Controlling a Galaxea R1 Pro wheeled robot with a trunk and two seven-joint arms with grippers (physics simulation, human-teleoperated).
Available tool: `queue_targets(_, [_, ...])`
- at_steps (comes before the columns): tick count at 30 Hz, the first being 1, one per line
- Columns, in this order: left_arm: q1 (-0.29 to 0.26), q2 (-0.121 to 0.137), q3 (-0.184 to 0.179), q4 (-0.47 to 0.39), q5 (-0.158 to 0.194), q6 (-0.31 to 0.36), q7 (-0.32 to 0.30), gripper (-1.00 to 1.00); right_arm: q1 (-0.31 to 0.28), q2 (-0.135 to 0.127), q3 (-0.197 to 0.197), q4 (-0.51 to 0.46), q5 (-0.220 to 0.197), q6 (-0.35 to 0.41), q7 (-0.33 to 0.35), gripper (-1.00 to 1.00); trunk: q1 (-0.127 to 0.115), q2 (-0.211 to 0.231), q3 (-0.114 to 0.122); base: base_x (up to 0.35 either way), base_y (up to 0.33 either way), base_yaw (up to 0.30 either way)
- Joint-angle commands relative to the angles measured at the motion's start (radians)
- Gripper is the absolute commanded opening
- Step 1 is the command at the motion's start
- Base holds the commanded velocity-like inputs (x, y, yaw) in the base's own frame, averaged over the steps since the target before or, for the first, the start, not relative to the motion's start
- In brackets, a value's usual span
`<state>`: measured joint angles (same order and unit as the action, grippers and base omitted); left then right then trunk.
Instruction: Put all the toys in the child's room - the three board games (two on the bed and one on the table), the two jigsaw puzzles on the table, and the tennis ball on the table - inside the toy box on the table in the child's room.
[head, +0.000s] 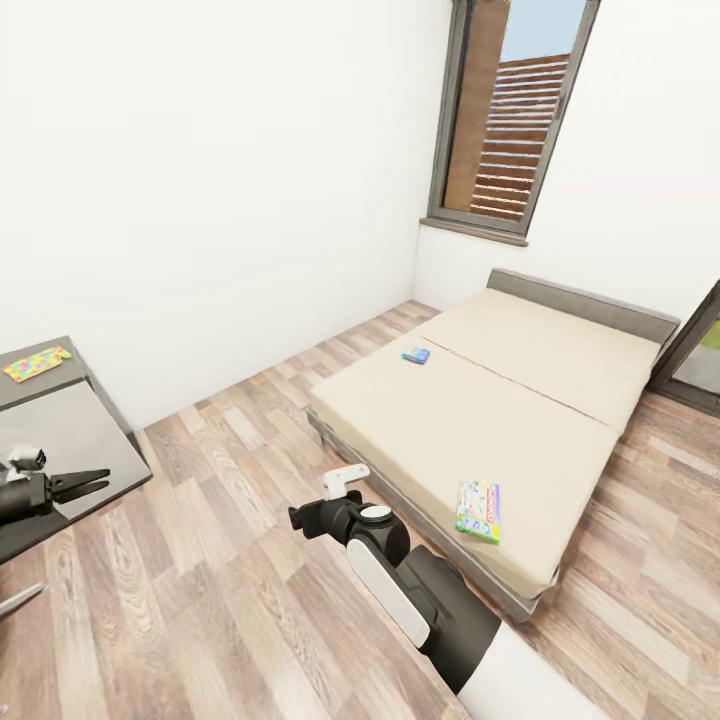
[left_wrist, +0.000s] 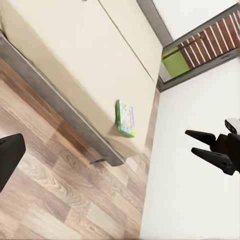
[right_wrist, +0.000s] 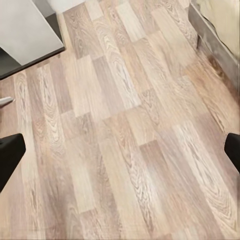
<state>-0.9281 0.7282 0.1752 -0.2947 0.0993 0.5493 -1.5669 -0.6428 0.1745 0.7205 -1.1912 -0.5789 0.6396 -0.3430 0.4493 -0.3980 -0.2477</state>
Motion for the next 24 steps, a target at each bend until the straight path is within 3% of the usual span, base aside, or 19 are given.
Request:
queue_targets(1, [0.000, 0.000, 0.000, 0.000, 0.000, 0.011, -0.004, 1.00, -0.001, 0.000, 0.002, -0.001, -0.011, 0.002, -0.010, 1.00, 0.001, -0.002, -0.001, 0.000, 0.037, -0.247])
queue_targets(24, [0.000, 0.000, 0.000, 0.000, 0.000, 0.011, -0.004, 1.00, -0.001, 0.000, 0.002, -0.001, -0.010, 0.002, -0.011, 1.00, 0.001, -0.002, 0.024, 0.000, 0.022, -0.247])
